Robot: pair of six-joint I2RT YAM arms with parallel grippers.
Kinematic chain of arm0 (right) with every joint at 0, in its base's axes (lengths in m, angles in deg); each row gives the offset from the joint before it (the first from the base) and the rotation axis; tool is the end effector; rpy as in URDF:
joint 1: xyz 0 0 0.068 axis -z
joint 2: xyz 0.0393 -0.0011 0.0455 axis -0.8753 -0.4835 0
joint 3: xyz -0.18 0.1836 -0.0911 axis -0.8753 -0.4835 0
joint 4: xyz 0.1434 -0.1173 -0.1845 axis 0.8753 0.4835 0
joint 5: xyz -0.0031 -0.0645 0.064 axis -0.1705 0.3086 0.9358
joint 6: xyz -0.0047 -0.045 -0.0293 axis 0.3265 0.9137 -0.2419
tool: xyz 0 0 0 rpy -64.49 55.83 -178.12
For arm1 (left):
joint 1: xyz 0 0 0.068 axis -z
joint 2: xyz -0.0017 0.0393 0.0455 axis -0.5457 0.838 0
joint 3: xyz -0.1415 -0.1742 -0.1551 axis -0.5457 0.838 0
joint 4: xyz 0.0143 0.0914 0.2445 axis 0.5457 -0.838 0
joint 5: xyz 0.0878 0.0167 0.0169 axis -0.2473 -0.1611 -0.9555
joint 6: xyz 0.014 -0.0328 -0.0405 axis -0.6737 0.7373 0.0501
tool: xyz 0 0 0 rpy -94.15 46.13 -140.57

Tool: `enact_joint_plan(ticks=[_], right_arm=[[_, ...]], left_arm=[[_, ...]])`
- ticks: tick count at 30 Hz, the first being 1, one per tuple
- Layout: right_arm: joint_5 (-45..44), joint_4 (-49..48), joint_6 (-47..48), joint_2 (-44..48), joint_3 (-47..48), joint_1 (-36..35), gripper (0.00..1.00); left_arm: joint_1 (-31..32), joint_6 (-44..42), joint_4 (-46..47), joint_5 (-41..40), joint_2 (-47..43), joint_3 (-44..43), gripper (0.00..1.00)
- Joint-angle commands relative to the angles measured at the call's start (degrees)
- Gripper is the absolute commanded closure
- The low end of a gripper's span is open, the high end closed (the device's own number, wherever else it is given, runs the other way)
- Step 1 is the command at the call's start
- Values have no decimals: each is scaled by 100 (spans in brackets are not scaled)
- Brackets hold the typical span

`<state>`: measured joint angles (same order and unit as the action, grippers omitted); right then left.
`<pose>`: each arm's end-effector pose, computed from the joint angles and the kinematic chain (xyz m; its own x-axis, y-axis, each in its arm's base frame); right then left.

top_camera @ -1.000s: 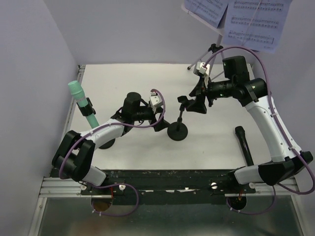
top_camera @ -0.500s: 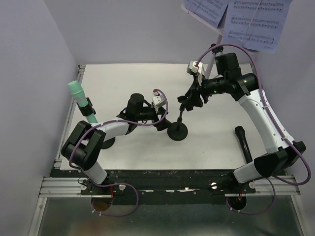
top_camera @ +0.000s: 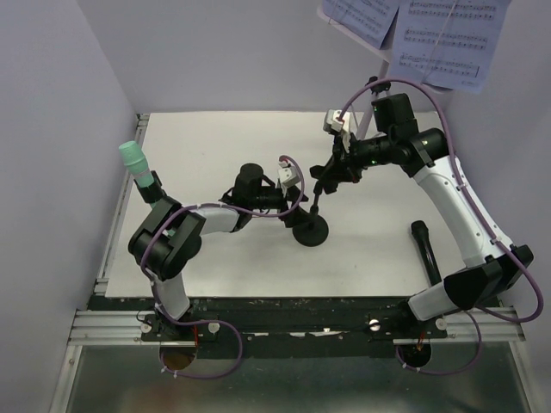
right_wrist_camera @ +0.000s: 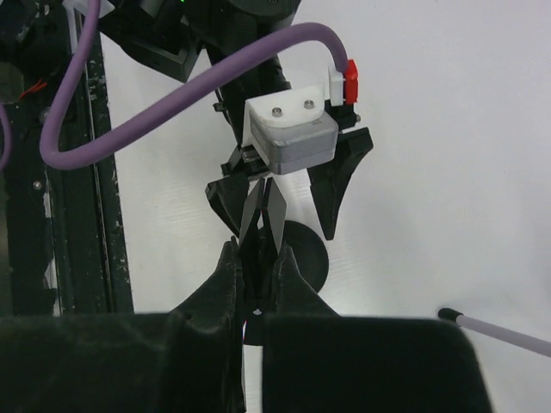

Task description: Pack up the instrument practice props

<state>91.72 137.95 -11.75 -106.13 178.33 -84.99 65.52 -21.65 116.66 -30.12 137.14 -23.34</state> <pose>0.2636 0.1444 0.4140 -0.1031 -0.4899 -0.8657 -0.9801 0.1982 0.0046 0.2923 -0.2183 0.1933 -0.2960 0.1191 -0.9477 0.9485 0.1539 -0.2769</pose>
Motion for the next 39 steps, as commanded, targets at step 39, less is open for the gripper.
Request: enact_joint_plan(ticks=[39], right_arm=[[-2588,2088,1503,-1207,-1705,-950,100]], left_arm=[[148,2071,2847,-449,1169,546,33]])
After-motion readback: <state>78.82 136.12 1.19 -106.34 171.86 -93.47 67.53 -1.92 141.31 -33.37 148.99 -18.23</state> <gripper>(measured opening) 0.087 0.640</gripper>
